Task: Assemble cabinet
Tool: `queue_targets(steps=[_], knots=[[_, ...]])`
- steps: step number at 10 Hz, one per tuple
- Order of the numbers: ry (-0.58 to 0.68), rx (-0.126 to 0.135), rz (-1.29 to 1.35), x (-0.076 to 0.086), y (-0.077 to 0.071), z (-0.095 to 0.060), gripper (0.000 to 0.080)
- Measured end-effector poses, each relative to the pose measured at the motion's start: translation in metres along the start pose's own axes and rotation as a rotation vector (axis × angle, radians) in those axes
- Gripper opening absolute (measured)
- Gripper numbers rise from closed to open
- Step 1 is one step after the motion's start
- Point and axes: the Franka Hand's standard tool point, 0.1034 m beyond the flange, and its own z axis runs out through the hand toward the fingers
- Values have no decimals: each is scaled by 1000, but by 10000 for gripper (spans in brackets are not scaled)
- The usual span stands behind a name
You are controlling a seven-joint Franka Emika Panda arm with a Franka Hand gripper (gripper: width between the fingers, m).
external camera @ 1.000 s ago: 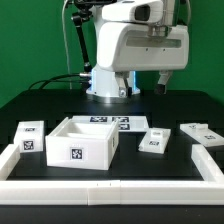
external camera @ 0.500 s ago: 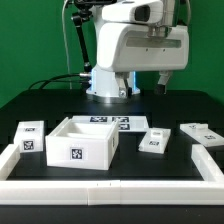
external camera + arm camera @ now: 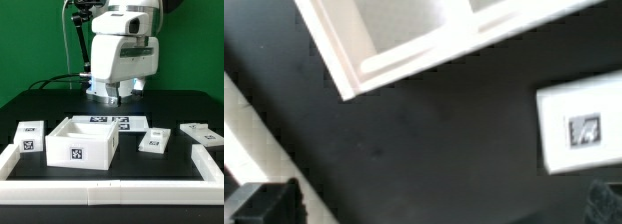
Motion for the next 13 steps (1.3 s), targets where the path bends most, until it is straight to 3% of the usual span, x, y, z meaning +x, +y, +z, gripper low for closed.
queue_targets(steps=[3, 5, 6, 7, 10, 13], knots=[[0, 0, 16, 2, -1, 0, 798], [-9, 14, -44, -2, 0, 1, 798], [-2, 9, -100, -8, -6, 5, 798], [-4, 22, -153, -19, -20, 12, 798], [-1, 48, -267, -54, -42, 32, 798], [-3, 52, -260, -55, -43, 33, 798]])
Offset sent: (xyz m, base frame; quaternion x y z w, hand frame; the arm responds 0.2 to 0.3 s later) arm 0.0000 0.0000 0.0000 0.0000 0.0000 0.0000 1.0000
